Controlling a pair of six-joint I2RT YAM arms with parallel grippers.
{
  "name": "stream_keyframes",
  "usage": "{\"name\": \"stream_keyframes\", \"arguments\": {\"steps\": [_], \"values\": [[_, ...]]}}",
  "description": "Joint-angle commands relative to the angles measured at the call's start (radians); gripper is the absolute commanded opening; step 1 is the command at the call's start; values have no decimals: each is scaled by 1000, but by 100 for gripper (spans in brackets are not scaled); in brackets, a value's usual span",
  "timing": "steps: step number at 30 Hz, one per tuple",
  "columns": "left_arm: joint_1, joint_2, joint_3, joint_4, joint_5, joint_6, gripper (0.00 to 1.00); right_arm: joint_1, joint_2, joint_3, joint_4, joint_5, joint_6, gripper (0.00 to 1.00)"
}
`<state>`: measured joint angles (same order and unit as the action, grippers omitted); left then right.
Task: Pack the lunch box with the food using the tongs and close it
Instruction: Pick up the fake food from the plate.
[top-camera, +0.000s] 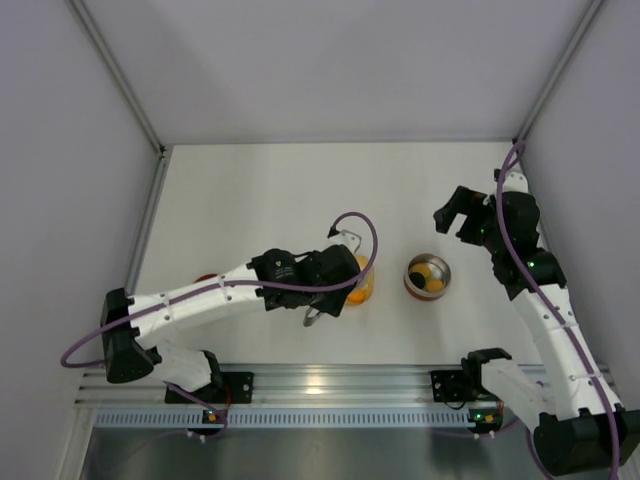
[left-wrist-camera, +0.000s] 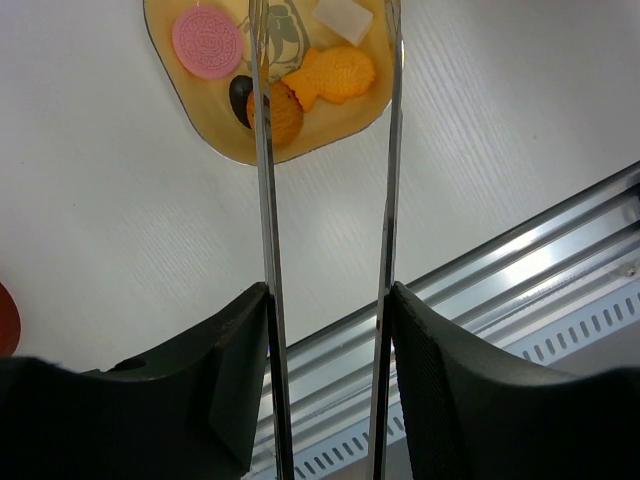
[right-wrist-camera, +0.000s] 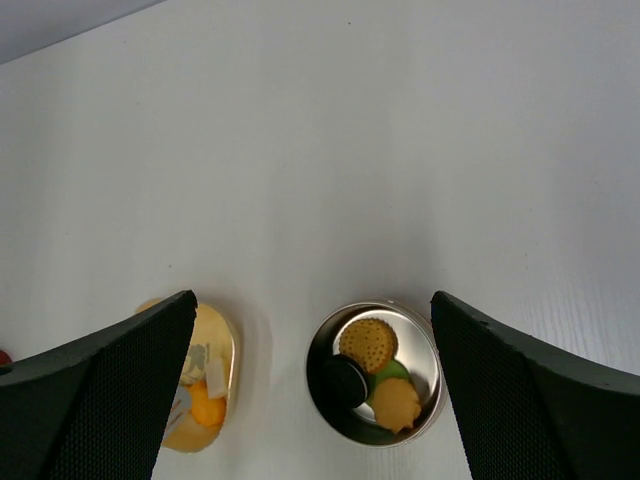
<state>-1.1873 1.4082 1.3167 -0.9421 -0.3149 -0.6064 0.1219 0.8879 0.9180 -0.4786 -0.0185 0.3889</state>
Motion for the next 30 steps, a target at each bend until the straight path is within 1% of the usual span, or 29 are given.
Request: {"name": "stream_keyframes", "arguments": {"steps": [1, 12, 30], "values": [[-3, -46, -17, 35, 19, -35, 54, -1, 2, 7, 37, -14, 7, 100], [8, 17, -33, 62, 4, -20, 54, -1, 0, 1, 37, -17, 2, 100], [51, 66, -62, 124, 77, 33, 54, -1, 2, 5, 31, -12, -5, 99]]}}
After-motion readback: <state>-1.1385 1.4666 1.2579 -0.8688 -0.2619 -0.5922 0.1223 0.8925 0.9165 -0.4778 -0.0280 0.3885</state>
